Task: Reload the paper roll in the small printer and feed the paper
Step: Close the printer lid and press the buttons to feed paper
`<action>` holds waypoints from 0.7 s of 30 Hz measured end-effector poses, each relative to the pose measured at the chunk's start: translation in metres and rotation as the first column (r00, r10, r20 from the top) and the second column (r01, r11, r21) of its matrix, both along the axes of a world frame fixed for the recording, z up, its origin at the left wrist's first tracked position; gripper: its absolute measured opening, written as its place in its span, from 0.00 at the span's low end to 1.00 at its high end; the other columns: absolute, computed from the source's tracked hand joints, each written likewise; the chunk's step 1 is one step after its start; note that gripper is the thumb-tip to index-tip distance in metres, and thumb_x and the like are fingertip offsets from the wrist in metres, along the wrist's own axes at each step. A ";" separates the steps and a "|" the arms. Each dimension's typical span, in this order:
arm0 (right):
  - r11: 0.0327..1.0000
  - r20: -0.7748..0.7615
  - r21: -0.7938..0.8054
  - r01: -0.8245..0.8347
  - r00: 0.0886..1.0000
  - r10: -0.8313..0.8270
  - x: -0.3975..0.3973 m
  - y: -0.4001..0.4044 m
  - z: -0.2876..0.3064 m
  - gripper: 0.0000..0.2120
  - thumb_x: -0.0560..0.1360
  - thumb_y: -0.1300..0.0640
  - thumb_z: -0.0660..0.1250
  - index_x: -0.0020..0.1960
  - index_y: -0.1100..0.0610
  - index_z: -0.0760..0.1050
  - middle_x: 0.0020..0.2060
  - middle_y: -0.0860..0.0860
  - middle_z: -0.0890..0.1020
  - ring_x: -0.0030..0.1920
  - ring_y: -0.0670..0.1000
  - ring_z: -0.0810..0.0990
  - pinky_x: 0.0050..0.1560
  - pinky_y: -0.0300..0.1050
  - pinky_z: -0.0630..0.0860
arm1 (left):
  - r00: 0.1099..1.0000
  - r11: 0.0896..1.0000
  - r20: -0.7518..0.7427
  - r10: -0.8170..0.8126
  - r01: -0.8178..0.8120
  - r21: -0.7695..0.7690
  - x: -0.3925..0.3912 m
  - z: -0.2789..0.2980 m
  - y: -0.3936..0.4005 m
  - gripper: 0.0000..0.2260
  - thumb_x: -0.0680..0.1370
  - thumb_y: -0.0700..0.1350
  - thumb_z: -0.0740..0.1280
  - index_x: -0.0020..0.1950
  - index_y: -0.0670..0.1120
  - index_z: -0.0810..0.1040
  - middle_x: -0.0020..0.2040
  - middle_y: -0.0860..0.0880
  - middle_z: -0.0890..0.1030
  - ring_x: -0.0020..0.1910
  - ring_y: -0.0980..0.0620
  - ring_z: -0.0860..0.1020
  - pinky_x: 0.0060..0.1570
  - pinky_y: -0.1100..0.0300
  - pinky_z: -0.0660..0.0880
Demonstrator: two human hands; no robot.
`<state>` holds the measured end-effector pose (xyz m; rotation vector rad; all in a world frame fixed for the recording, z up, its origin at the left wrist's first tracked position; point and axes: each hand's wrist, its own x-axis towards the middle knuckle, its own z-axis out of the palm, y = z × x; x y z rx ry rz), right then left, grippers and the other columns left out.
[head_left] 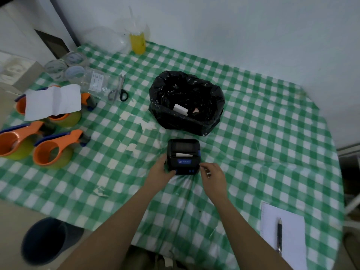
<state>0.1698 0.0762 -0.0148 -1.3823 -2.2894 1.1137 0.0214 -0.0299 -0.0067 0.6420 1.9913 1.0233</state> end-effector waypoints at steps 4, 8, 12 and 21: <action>0.998 0.024 -0.040 0.041 0.999 -0.040 0.009 -0.005 -0.002 0.10 0.78 0.62 0.60 0.55 0.59 0.78 0.49 0.55 0.78 0.44 0.50 0.75 0.47 0.40 0.71 | 1.000 1.000 -0.026 0.005 -0.006 -0.019 0.004 -0.003 0.000 0.26 0.74 0.37 0.67 0.70 0.46 0.64 0.64 0.43 0.76 0.63 0.44 0.74 0.59 0.54 0.71; 0.996 0.038 -0.064 0.057 0.998 -0.054 0.011 -0.007 -0.004 0.11 0.78 0.61 0.59 0.56 0.59 0.77 0.51 0.56 0.78 0.47 0.51 0.76 0.48 0.39 0.69 | 0.997 0.999 -0.072 0.012 -0.014 -0.036 0.006 -0.004 0.004 0.25 0.74 0.37 0.67 0.70 0.46 0.65 0.63 0.43 0.77 0.62 0.44 0.75 0.57 0.57 0.70; 0.996 0.032 -0.070 0.058 0.998 -0.056 0.011 -0.008 -0.004 0.11 0.78 0.62 0.59 0.57 0.60 0.77 0.52 0.56 0.79 0.46 0.48 0.74 0.48 0.39 0.69 | 0.997 0.999 -0.078 0.024 -0.027 -0.038 0.005 -0.005 0.005 0.22 0.73 0.37 0.68 0.67 0.44 0.69 0.62 0.42 0.78 0.61 0.43 0.76 0.59 0.56 0.71; 0.995 0.009 -0.085 0.057 0.998 -0.056 0.008 -0.010 -0.007 0.10 0.78 0.62 0.60 0.55 0.60 0.77 0.50 0.57 0.79 0.44 0.49 0.74 0.46 0.39 0.70 | 0.997 0.998 -0.069 0.033 -0.037 -0.060 0.003 -0.007 0.006 0.20 0.72 0.36 0.69 0.64 0.42 0.71 0.59 0.41 0.80 0.59 0.43 0.77 0.55 0.59 0.71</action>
